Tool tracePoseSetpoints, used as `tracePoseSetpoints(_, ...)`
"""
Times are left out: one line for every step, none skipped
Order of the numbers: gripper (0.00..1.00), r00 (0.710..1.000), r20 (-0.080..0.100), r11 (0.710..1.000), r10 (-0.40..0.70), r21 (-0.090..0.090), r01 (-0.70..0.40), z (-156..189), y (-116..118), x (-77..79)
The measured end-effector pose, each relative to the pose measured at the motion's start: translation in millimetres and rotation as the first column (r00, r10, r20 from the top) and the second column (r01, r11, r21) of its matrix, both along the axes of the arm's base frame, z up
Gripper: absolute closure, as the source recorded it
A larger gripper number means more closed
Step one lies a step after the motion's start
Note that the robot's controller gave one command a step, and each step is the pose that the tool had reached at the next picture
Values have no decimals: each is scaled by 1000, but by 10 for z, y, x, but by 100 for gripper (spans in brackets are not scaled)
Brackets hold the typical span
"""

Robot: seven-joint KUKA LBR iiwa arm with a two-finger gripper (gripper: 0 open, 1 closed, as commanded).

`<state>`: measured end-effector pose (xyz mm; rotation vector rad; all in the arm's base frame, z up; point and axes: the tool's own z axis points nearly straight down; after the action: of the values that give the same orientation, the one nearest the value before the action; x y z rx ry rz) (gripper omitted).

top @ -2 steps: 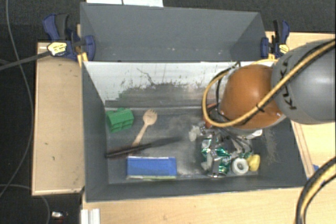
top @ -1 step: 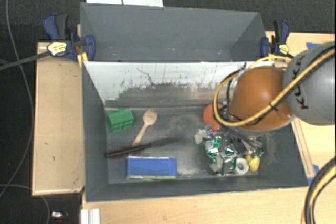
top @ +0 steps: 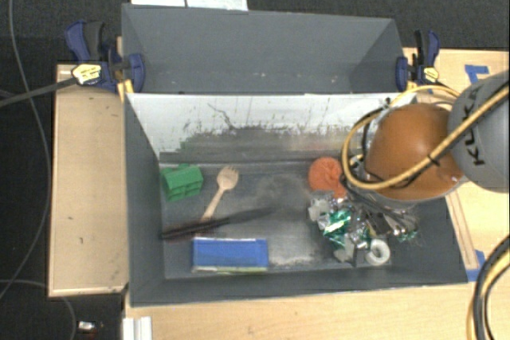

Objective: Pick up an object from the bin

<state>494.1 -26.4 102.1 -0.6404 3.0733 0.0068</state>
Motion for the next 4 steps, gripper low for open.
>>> tracePoseSetpoints(0, 954, 3, 954, -301, 3, 301, -74, -156, 90)
tracePoseSetpoints(0, 972, 3, 972, -236, 2, 236, -167, -223, 56)
tracePoseSetpoints(0, 997, 6, 997, 80, 1, -80, 112, -248, -75)
tracePoseSetpoints(0, 994, 8, 994, 106, 2, -106, -38, -479, 49)
